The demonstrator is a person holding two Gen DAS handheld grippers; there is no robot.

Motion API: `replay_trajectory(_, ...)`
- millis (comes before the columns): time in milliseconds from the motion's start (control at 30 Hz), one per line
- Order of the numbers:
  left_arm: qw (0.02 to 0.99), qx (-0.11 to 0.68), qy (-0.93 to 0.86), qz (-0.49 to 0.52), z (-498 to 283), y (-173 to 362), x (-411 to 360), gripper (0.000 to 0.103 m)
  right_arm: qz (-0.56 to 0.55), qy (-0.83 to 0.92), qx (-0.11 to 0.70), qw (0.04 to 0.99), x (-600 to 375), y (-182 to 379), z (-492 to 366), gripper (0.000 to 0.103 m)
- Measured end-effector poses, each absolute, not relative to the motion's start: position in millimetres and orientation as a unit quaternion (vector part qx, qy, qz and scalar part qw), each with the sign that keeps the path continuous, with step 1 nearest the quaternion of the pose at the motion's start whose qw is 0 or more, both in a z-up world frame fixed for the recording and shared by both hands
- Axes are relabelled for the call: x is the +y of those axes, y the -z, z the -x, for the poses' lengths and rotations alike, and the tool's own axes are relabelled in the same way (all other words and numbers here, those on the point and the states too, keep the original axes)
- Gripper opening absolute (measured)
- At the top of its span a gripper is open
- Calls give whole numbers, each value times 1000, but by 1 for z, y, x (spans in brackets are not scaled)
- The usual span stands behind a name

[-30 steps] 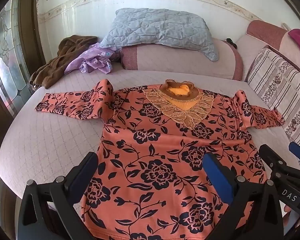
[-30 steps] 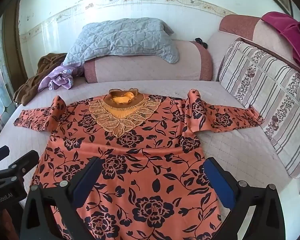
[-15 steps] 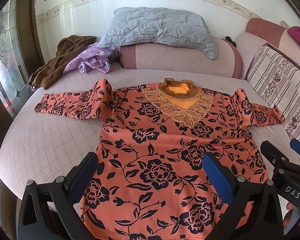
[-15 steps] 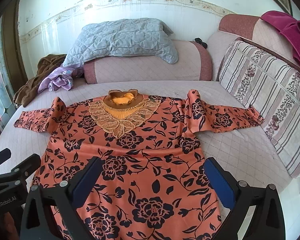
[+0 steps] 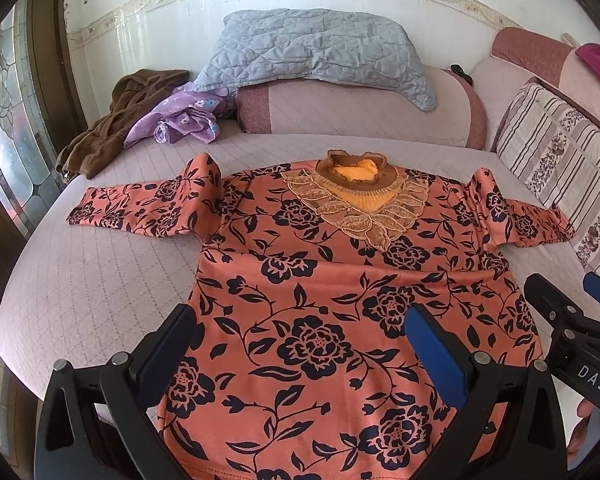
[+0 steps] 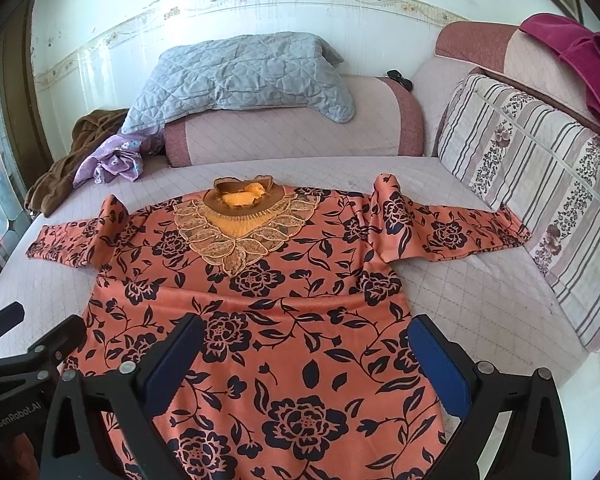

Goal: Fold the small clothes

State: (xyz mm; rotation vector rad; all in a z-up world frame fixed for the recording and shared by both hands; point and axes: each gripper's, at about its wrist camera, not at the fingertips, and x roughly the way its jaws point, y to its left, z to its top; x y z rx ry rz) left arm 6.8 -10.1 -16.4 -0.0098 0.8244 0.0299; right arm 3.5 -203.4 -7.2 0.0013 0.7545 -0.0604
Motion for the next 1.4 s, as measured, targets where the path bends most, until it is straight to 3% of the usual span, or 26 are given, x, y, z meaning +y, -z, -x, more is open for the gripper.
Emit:
replay_trajectory(300, 915, 403, -15, 7, -10, 19, -8, 103, -3, 24, 351, 936, -198, 9, -7, 103)
replay_trajectory(733, 913, 408, -15, 5, -18, 23, -10, 103, 13, 26, 386, 922, -197, 15, -15, 103)
replay_trajectory(1133, 900, 435, -14, 4, -35, 52, -5, 103, -21, 26, 394, 919, -226, 37, -32, 103)
replay_trajectory(1400, 858, 510, -55, 22, -56, 123, 32, 103, -302, 29, 363, 881, -397, 73, -63, 102)
